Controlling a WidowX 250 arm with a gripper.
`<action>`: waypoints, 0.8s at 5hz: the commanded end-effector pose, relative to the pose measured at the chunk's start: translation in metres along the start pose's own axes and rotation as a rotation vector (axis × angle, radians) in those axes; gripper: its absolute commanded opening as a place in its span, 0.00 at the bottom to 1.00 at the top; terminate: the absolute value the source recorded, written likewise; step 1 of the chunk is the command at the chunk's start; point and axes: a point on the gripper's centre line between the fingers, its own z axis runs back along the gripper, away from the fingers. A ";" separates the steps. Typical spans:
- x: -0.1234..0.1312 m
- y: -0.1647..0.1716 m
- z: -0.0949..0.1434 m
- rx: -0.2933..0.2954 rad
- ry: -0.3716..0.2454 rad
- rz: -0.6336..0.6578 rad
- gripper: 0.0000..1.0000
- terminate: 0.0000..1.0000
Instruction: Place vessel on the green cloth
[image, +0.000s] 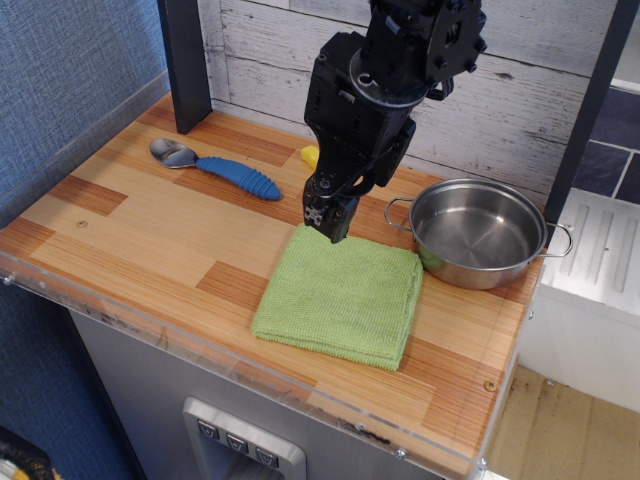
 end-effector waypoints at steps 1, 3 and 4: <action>0.000 0.000 0.000 0.000 0.000 0.000 1.00 0.00; -0.017 -0.011 -0.008 -0.009 0.037 -0.018 1.00 0.00; -0.027 -0.018 -0.011 -0.029 0.054 -0.047 1.00 0.00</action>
